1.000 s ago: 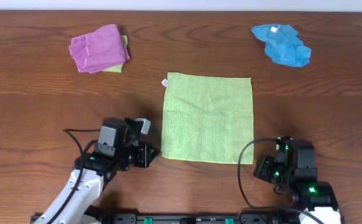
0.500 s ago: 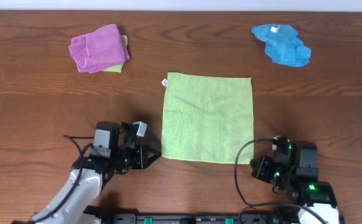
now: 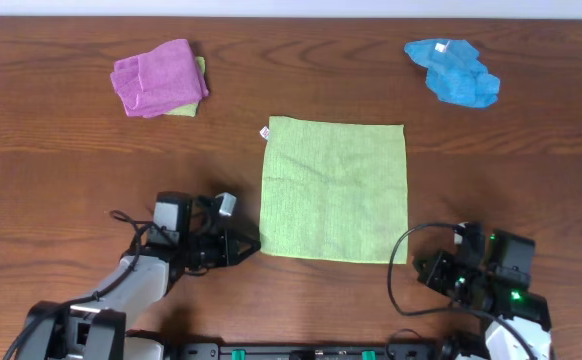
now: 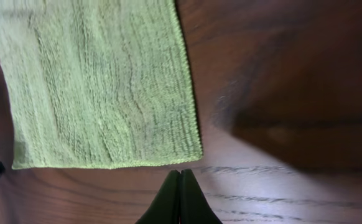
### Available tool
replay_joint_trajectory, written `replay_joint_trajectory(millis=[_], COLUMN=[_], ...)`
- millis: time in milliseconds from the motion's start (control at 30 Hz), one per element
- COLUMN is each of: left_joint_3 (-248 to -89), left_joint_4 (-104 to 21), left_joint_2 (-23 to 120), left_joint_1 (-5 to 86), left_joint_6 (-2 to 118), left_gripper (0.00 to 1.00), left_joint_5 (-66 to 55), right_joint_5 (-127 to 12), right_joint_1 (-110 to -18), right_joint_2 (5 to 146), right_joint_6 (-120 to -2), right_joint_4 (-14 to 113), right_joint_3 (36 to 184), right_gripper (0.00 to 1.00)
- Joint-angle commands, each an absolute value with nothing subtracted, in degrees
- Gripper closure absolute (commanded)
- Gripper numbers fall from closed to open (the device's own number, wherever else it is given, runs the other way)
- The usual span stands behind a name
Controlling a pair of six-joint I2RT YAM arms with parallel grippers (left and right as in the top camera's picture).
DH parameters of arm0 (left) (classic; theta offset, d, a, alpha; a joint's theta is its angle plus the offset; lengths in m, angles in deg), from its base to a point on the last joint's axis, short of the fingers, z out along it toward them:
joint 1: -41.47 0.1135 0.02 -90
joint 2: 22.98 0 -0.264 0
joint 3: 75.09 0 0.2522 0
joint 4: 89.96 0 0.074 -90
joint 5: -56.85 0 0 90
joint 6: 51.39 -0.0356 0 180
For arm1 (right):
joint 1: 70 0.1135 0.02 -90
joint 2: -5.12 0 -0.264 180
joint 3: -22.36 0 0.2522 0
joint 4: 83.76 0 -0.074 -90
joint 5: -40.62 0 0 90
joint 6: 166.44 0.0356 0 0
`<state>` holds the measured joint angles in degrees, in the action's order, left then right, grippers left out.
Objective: Fold the cloth
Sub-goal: 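Position both grippers beside the near corners of the flat cloth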
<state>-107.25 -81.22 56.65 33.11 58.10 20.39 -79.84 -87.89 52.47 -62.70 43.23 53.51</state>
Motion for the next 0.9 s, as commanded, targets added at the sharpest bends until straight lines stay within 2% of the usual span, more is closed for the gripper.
replay_joint_trajectory(millis=[0, 67, 100, 133, 200, 267, 300, 367, 400, 433, 533, 867], left_joint_3=[-107.2, -107.2, -107.2, -107.2, -107.2, -107.2, -107.2, -107.2, -107.2, -107.2, -107.2, -107.2], left_joint_4=[-81.4, -81.7, -81.8, -81.9, -82.3, -82.3, -82.3, -82.5, -82.5, -82.5, -83.1, -85.3], left_joint_2=[56.9, 57.0, 57.3, 57.5, 57.7, 57.6, 57.6, 57.6, 57.6, 57.6, 57.6, 57.6], left_joint_1=[34.7, 34.7, 34.7, 34.7, 34.7, 34.7, 34.7, 34.7, 34.7, 34.7, 34.7, 34.7], left_joint_6=[56.9, 56.4, 56.4, 56.4, 56.4, 56.4, 56.4, 56.4, 56.4, 56.4, 56.4, 57.1], left_gripper=[0.94, 0.94, 0.92, 0.86, 0.63, 0.59, 0.55, 0.31, 0.09, 0.05, 0.05, 0.05], left_joint_5=[20.6, 20.7, 20.7, 21.0, 22.5, 23.6, 24.0, 25.5, 25.7, 25.9, 28.3, 29.3], right_joint_5=[-83.4, -84.3, -85.2, -86.2, -87.0, -87.4, -87.4, -88.1, -88.8, -89.4, -89.9, -95.6], right_joint_1=[-90.2, -90.5, -90.4, -90.4, -90.4, -90.4, -90.4, -90.4, -90.4, -90.4, -90.4, -90.4], right_joint_2=[54.4, 56.1, 57.1, 58.2, 60.2, 61.8, 62.5, 63.5, 63.7, 63.8, 63.9, 63.9], right_joint_6=[-66.3, -66.2, -66.2, -66.2, -65.8, -65.8, -65.8, -65.8, -65.9, -65.9, -65.8, -65.8], right_joint_4=[44.3, 46.1, 47.3, 48.4, 49.6, 50.2, 50.4, 50.6, 50.6, 50.7, 50.7, 50.6], right_joint_3=[53.2, 53.2, 53.2, 53.2, 53.2, 53.2, 53.2, 53.2, 53.2, 53.2, 53.2, 53.2], right_gripper=[0.96, 0.71, 0.64, 0.6, 0.5, 0.49, 0.44, 0.32, 0.27, 0.21, 0.01, 0.01])
